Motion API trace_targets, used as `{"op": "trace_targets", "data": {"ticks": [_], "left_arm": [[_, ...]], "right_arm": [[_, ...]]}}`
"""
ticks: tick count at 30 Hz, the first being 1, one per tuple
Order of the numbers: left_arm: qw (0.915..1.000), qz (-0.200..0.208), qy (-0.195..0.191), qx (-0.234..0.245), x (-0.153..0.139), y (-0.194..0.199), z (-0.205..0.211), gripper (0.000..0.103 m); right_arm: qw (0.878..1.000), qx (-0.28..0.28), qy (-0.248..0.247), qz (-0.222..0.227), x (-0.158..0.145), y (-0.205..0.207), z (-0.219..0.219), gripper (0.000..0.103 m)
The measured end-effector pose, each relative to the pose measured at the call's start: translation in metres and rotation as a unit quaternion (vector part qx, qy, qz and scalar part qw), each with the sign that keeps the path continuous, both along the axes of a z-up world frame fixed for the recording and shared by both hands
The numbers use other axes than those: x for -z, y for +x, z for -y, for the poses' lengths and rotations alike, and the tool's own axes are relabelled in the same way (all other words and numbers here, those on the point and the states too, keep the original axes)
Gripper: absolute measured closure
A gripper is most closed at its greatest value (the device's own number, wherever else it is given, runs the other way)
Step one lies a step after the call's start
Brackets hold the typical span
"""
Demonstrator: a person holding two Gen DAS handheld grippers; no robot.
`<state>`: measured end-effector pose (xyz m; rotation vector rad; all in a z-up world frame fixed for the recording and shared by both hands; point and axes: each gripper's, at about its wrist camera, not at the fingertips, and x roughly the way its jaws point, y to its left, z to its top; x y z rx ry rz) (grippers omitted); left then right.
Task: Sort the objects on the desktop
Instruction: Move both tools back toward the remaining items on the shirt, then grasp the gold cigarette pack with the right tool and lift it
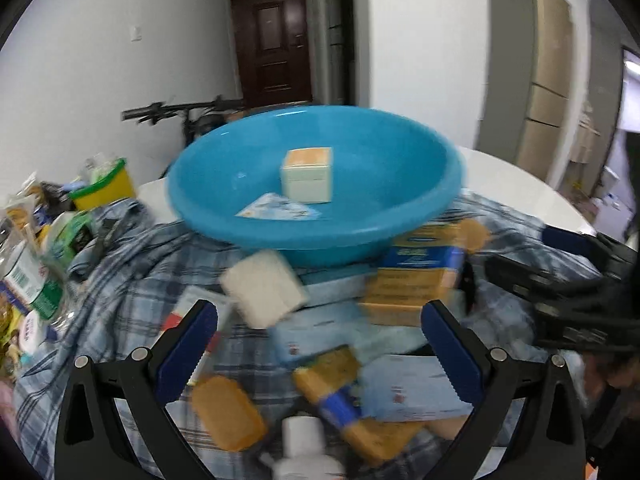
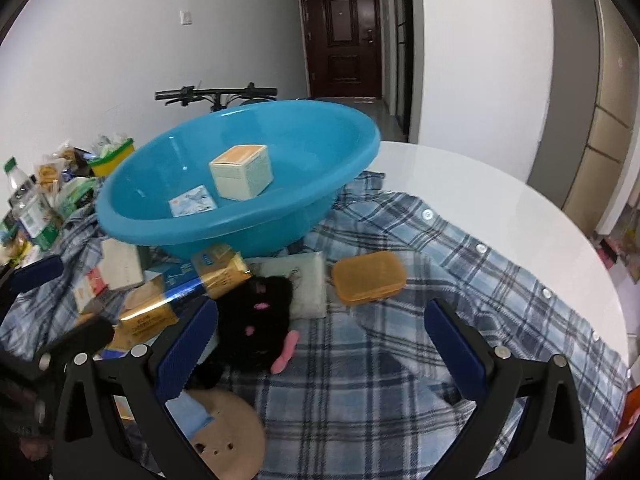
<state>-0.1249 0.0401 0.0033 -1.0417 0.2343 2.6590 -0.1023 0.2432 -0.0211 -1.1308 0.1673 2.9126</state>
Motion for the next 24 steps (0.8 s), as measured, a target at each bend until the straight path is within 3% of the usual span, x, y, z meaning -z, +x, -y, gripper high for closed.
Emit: {"op": "trace_targets", "data": {"ticks": [3, 6, 14, 20, 24], "left_arm": [[0.9989, 0.022, 0.001, -0.041, 0.008, -0.019, 0.023, 0.000], [0.9978, 0.039, 0.002, -0.053, 0.014, -0.033, 0.036, 0.000], [0.9972, 0.068, -0.024, -0.020, 0.030, -0.056, 0.021, 0.000], [0.9947, 0.101, 0.010, 0.016, 0.036, -0.057, 0.015, 0.000], [0.9950, 0.091, 0.015, 0.038, 0.029, -0.048, 0.009, 0.000]], "right_arm": [[1.000, -0.025, -0.009, -0.004, -0.002, 0.004, 0.011, 0.000], [0.999, -0.052, -0.004, -0.005, -0.002, 0.008, 0.027, 0.000], [0.997, -0.081, -0.006, 0.009, 0.006, 0.008, 0.048, 0.000], [0.997, -0.077, -0.008, 0.006, 0.007, 0.008, 0.046, 0.000], [0.997, -0.079, -0.011, 0.010, 0.009, 0.008, 0.046, 0.000]]}}
